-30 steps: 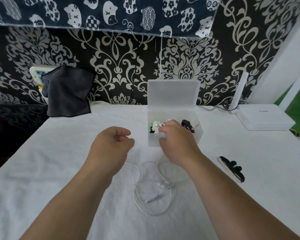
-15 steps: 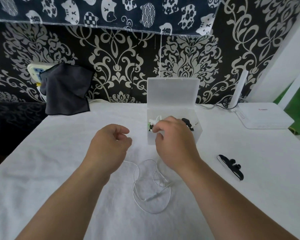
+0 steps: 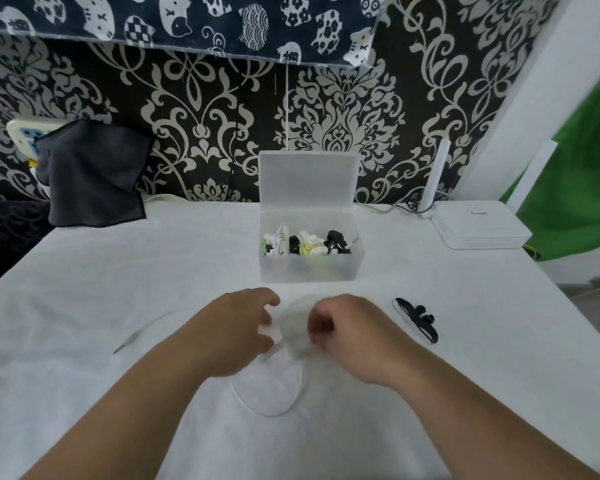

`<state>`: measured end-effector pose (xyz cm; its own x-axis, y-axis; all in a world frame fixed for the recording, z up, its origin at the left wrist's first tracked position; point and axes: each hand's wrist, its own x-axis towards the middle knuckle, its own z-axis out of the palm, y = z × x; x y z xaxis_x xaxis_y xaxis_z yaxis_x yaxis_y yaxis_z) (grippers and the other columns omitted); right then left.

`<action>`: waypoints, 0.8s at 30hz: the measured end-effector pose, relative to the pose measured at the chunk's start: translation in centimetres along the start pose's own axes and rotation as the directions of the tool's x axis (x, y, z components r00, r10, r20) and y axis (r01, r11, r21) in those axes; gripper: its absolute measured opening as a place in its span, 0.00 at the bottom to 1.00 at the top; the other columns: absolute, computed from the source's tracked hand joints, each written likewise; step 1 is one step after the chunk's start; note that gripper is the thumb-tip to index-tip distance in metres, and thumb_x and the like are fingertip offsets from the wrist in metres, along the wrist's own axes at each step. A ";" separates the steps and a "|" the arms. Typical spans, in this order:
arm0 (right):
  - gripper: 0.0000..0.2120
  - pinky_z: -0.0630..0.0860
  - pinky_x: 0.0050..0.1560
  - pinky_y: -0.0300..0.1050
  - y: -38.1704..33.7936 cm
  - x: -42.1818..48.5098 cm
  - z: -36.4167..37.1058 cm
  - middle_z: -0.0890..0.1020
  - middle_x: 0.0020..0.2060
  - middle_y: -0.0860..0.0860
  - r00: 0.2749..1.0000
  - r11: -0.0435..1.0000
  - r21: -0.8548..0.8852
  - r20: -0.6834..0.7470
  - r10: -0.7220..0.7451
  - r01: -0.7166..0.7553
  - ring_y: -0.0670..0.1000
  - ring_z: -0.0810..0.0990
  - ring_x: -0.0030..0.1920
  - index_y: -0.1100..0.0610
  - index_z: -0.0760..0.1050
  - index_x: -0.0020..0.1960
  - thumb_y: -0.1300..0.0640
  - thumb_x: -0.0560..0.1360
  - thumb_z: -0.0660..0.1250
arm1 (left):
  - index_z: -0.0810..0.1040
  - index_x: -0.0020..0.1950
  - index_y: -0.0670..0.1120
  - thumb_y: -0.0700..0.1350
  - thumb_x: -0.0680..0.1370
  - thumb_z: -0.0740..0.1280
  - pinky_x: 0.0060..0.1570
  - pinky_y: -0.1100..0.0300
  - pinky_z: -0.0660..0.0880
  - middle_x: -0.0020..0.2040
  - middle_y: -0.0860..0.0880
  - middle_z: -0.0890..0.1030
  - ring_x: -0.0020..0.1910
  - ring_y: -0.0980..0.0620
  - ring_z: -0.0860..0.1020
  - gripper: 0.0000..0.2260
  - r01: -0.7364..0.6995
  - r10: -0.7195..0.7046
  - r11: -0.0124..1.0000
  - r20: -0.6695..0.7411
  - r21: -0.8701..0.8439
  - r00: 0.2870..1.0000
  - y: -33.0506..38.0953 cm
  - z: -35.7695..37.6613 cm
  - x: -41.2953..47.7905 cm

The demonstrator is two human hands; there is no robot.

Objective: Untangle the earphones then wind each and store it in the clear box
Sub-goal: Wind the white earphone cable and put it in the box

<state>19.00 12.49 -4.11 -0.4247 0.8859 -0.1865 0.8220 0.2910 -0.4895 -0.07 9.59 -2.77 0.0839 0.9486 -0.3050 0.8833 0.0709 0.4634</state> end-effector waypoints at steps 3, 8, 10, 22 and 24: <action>0.05 0.77 0.43 0.42 0.4 -0.7 -2.3 0.85 0.38 0.45 0.990 0.963 0.271 -0.135 0.037 0.001 0.45 0.82 0.40 0.51 0.80 0.41 0.58 0.75 0.71 | 0.76 0.59 0.58 0.43 0.78 0.67 0.35 0.71 0.69 0.46 0.59 0.79 0.42 0.62 0.77 0.13 0.000 -0.003 0.998 -0.054 -0.056 0.999 0.8 0.3 0.4; 0.05 0.74 0.38 0.31 1.2 -1.5 -5.0 0.87 0.38 0.53 0.973 0.703 0.711 -0.172 0.153 0.015 0.48 0.85 0.38 0.60 0.78 0.45 0.67 0.78 0.67 | 0.81 0.41 0.48 0.35 0.79 0.59 0.34 0.58 0.75 0.40 0.48 0.82 0.35 0.53 0.79 0.15 0.068 -0.196 0.901 -0.262 -0.428 0.945 1.6 -0.6 1.2; 0.06 0.73 0.35 0.33 1.4 -1.7 -5.6 0.86 0.35 0.57 0.971 0.621 0.784 -0.173 0.167 0.033 0.50 0.83 0.34 0.61 0.77 0.43 0.69 0.77 0.65 | 0.80 0.38 0.42 0.34 0.77 0.59 0.44 0.49 0.78 0.38 0.44 0.81 0.40 0.43 0.80 0.13 0.057 -0.285 0.795 -0.289 -0.604 0.914 1.7 -1.1 1.5; 0.12 0.77 0.43 0.43 2.7 -1.0 -6.1 0.83 0.36 0.51 0.931 0.611 0.789 -0.176 0.319 -0.061 0.53 0.84 0.39 0.57 0.75 0.41 0.63 0.82 0.60 | 0.76 0.41 0.43 0.38 0.76 0.63 0.23 0.64 0.54 0.26 0.53 0.59 0.23 0.54 0.57 0.05 -0.076 -0.358 0.221 -0.154 -0.972 0.921 2.2 -3.1 0.7; 0.11 0.72 0.34 0.40 2.4 -1.1 -6.3 0.76 0.26 0.48 0.923 0.602 0.797 -0.196 0.330 -0.046 0.50 0.74 0.27 0.57 0.74 0.41 0.63 0.82 0.61 | 0.79 0.41 0.43 0.39 0.75 0.67 0.24 0.63 0.56 0.24 0.54 0.63 0.22 0.55 0.58 0.04 -0.043 -0.419 0.385 -0.216 -0.922 0.882 1.5 -3.0 1.0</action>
<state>23.81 14.51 0.30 -0.0463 0.9849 -0.1670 0.2123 -0.1537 -0.9650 -0.03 11.56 0.15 -0.3957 0.8734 -0.2837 -0.0891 0.2710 0.9584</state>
